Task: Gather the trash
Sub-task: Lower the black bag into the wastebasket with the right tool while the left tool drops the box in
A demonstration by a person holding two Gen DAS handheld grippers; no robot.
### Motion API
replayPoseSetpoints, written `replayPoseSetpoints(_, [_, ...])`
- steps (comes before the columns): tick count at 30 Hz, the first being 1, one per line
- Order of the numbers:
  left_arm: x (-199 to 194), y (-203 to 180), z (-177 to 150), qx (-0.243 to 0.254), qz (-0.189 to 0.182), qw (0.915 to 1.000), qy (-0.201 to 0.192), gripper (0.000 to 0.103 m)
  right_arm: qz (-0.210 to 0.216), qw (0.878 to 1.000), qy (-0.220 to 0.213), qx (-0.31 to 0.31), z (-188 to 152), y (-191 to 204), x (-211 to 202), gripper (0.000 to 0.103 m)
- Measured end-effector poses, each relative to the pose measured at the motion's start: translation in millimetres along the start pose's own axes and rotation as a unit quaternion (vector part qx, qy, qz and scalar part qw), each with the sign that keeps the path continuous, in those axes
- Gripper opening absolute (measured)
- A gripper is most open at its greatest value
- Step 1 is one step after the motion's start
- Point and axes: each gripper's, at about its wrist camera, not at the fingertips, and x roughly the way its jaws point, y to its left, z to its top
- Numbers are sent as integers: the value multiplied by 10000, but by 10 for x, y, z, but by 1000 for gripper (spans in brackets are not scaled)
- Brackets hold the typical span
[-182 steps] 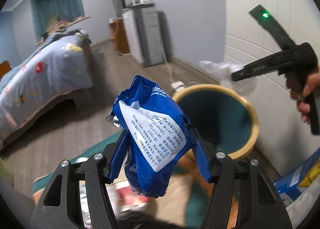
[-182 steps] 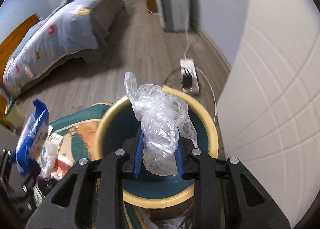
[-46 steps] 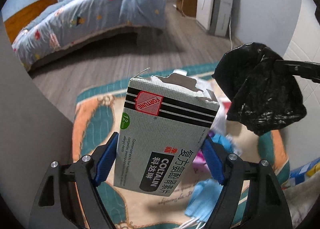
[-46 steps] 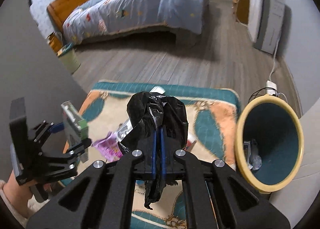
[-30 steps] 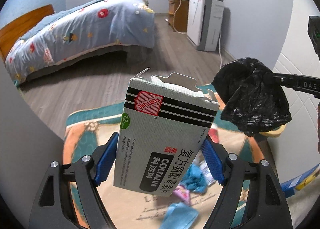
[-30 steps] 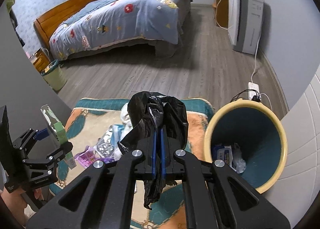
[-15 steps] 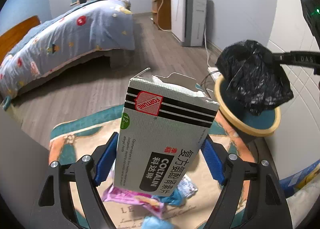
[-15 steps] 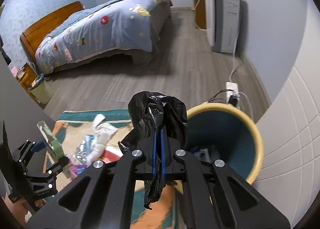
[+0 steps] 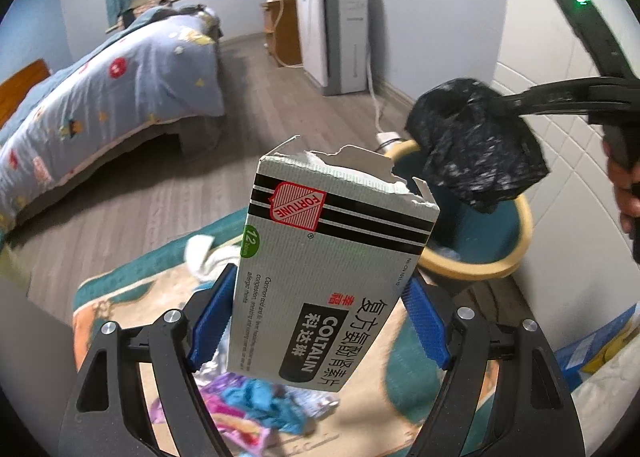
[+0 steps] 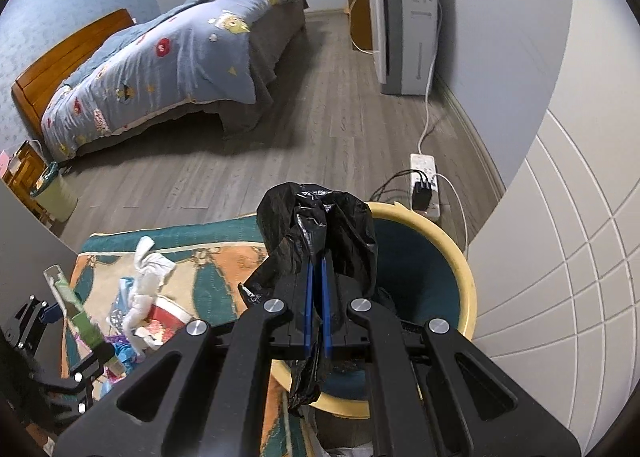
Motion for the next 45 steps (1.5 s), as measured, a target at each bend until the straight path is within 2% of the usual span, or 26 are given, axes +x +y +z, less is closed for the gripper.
replayPoseSetpoints(5, [110,-328,113,358,-345,9988,-34,79,-128,9995,221,206,-52,-146,183,3])
replayPoseSetpoints(13, [422,-677,234,530,-842,9949,148,79,-116,9966,399,711,-113,-420,327,3])
replayPoseSetpoints(20, [603,-791,347,598,-936,9936,187,79,-256,9942,418,955,-97,-643,405,3])
replayPoseSetpoints(22, [622,-814,381,632,-930,9935,157,79,-442,9930,458,994,-125,-745,440,3])
replayPoseSetpoints(29, [761,-876,547,466,-1108,9927,74,80,-677,9867,689,1311,-245,-980,582,3])
replayPoseSetpoints(39, [997,-977,718,322,-1040,9940,-23,80,-520,9858,671,1448,-225,-979,605,3])
replayPoseSetpoints(45, [1050,-1004,761,364,-984,9945,-74,87,-486,9847,697,1523,-239,-1012,636,3])
